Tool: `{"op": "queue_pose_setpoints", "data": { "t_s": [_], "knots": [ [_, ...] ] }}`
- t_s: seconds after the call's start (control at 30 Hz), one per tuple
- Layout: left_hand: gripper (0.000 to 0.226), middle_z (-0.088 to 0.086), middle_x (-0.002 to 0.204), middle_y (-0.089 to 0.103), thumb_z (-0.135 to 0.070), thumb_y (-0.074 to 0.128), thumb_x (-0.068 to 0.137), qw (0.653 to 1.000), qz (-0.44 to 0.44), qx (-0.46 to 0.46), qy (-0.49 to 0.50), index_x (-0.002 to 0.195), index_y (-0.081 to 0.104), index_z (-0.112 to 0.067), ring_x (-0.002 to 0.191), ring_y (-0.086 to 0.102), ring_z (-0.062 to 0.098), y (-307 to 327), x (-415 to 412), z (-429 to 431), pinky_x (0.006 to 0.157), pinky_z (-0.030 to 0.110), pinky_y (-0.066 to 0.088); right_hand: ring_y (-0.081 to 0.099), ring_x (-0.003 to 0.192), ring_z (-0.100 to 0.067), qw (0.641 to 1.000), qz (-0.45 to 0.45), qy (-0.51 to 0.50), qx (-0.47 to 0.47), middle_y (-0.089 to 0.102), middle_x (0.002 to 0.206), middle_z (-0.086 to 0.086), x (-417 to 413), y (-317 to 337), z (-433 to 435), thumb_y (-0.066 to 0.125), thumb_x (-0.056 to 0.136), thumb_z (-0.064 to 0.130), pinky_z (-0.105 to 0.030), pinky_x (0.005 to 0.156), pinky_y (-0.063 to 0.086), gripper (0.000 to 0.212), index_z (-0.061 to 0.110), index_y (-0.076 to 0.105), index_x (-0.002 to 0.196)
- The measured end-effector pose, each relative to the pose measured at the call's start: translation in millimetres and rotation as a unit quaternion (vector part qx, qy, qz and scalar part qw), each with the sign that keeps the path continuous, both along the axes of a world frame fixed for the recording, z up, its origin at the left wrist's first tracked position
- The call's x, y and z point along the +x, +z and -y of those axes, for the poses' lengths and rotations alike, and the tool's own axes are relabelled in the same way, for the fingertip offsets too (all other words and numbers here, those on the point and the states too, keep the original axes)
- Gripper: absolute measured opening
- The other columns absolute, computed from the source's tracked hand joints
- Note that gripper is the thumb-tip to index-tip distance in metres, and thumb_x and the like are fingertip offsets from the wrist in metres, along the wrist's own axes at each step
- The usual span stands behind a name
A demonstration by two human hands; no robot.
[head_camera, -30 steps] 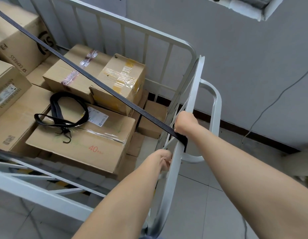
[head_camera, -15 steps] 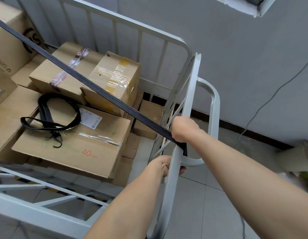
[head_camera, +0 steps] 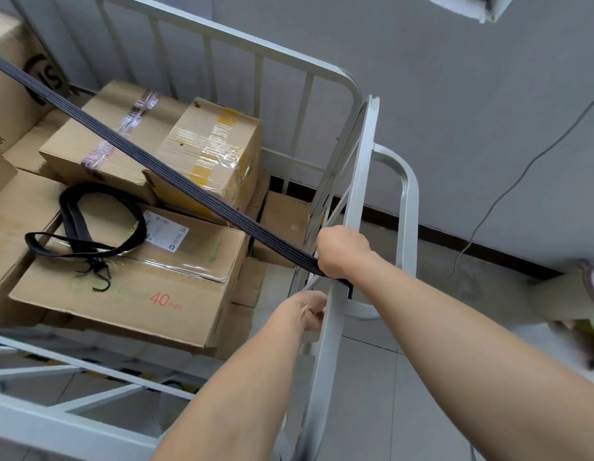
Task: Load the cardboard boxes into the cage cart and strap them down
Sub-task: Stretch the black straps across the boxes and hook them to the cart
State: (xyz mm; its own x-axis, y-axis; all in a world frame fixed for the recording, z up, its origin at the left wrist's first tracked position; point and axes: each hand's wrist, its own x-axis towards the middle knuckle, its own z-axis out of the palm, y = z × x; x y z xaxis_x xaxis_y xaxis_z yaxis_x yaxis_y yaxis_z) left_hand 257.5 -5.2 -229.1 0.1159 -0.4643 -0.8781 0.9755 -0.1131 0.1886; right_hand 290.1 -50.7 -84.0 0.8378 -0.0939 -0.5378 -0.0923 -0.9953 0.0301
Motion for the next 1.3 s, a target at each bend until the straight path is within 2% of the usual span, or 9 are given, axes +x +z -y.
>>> {"op": "queue_pose_setpoints", "data": {
  "t_s": [0.2,0.3,0.4,0.57,0.73,0.97,1.1,1.2,1.3],
  "knots": [
    [0.027,0.011,0.048,0.055,0.005,0.038,0.091,0.997,0.004,0.077,0.014,0.067,0.051,0.001,0.038,0.051,0.016,-26,-8,-4,0.048,0.018,0.045,0.054,0.102,-0.034,1.000,-0.006,0.006,-0.001,0.048,0.114,-0.013,3,-1,5,0.052,0.089,0.008,-0.035,0.075,0.041,0.026,0.005,0.057,0.115],
    [0.028,0.012,0.054,0.059,-0.004,0.045,0.095,0.998,-0.014,0.051,-0.018,0.069,0.055,0.002,0.039,0.056,0.017,-31,-14,4,0.046,0.020,0.048,0.049,0.083,-0.033,1.000,-0.020,0.004,0.012,0.046,0.088,-0.008,8,3,12,0.050,0.083,0.001,-0.032,0.067,0.041,0.008,0.003,0.058,0.085],
    [0.035,0.013,0.050,0.059,-0.001,0.041,0.097,0.996,-0.029,0.001,-0.084,0.066,0.057,0.002,0.035,0.056,0.019,-30,-14,7,0.040,0.021,0.048,0.048,0.073,-0.030,0.997,-0.071,0.021,-0.032,0.041,0.065,-0.005,13,11,23,0.055,0.080,-0.002,-0.030,0.057,0.039,0.027,0.009,0.041,0.060],
    [0.028,0.021,0.073,0.066,0.014,0.033,0.088,0.988,0.014,-0.014,-0.154,0.097,0.056,0.002,0.051,0.064,0.027,-18,-20,13,0.045,0.029,0.053,0.054,0.075,-0.028,0.986,-0.137,0.046,-0.088,0.048,0.069,-0.003,13,7,41,0.070,0.081,0.014,-0.031,0.058,0.044,0.030,0.012,0.046,0.062],
    [0.020,0.013,0.068,0.062,0.008,0.043,0.093,0.990,-0.003,-0.063,-0.129,0.083,0.057,-0.001,0.055,0.063,0.018,-8,-18,4,0.048,0.026,0.053,0.042,0.056,-0.019,0.995,-0.081,-0.021,-0.055,0.043,0.065,-0.004,11,12,40,0.063,0.079,0.001,-0.026,0.048,0.036,0.029,0.010,0.042,0.062],
    [0.024,0.021,0.071,0.066,0.014,0.034,0.093,0.996,0.022,0.055,-0.071,0.084,0.055,0.006,0.054,0.068,0.028,7,-10,-42,0.039,0.027,0.051,0.049,0.082,-0.027,0.993,-0.084,-0.053,-0.063,0.041,0.074,-0.004,9,24,30,0.060,0.085,0.002,-0.030,0.069,0.042,0.021,0.007,0.044,0.073],
    [0.028,0.013,0.067,0.059,0.018,0.028,0.092,0.998,0.021,0.063,-0.017,0.081,0.049,0.003,0.069,0.058,0.021,37,-8,-70,0.080,0.028,0.056,0.047,0.085,-0.027,0.994,-0.077,-0.063,-0.054,0.045,0.089,-0.006,4,30,27,0.056,0.086,0.000,-0.029,0.071,0.041,0.013,0.007,0.046,0.082],
    [0.034,0.011,0.055,0.058,0.022,0.027,0.090,0.995,0.028,0.049,0.079,0.078,0.048,-0.001,0.069,0.055,0.017,57,-4,-93,0.080,0.036,0.055,0.048,0.082,-0.026,0.994,-0.061,-0.077,-0.043,0.041,0.074,-0.003,-1,32,25,0.052,0.087,0.000,-0.028,0.066,0.040,0.015,0.006,0.045,0.075],
    [0.033,0.016,0.065,0.066,0.023,0.034,0.089,0.981,0.058,0.032,0.183,0.074,0.048,-0.003,0.083,0.062,0.027,78,4,-114,0.095,0.042,0.049,0.048,0.082,-0.025,0.995,-0.048,-0.075,-0.044,0.043,0.076,-0.003,-7,37,22,0.050,0.087,0.000,-0.027,0.060,0.038,0.014,0.009,0.055,0.097]
  ]
}}
